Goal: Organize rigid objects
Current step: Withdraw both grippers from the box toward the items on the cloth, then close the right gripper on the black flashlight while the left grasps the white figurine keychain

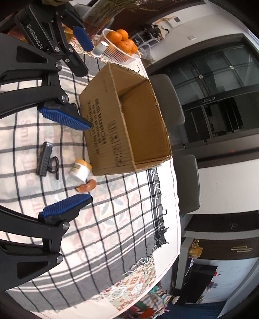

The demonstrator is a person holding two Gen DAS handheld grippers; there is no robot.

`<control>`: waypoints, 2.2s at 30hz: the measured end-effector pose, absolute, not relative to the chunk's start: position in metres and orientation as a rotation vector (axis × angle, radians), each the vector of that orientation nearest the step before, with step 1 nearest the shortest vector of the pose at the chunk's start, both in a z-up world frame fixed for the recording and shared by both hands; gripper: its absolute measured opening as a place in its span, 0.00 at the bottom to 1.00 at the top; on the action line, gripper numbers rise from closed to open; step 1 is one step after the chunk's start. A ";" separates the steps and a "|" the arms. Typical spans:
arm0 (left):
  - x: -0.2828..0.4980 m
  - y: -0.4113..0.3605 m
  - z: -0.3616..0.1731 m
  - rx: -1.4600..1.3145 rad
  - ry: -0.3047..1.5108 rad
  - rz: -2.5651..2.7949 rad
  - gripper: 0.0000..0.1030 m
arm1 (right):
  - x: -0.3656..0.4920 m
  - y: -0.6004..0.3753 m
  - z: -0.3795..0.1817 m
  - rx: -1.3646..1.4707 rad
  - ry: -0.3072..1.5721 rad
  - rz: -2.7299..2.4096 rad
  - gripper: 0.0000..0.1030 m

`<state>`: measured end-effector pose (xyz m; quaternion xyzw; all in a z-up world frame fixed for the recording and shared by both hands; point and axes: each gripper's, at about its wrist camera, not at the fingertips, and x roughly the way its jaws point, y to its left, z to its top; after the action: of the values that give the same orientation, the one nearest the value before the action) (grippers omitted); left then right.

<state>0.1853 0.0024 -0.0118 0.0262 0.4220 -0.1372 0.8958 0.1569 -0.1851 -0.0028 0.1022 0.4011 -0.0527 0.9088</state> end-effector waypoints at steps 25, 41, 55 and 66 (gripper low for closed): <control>0.187 0.011 -0.078 0.096 0.924 -0.346 0.83 | 0.117 -0.163 -0.091 0.361 0.856 -0.254 0.81; 0.213 -0.002 -0.113 0.047 0.984 -0.397 0.84 | 0.127 -0.162 -0.137 0.392 0.929 -0.286 0.85; 0.238 -0.013 -0.144 0.015 1.054 -0.363 0.84 | 0.144 -0.155 -0.154 0.358 0.967 -0.283 0.85; 0.253 -0.019 -0.158 0.002 1.074 -0.296 0.81 | 0.154 -0.154 -0.154 0.353 0.946 -0.294 0.85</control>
<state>0.2528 -0.0190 -0.1579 0.0011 0.5099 -0.1406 0.8487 0.1539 -0.1539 -0.1538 0.1683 0.4516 -0.1402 0.8649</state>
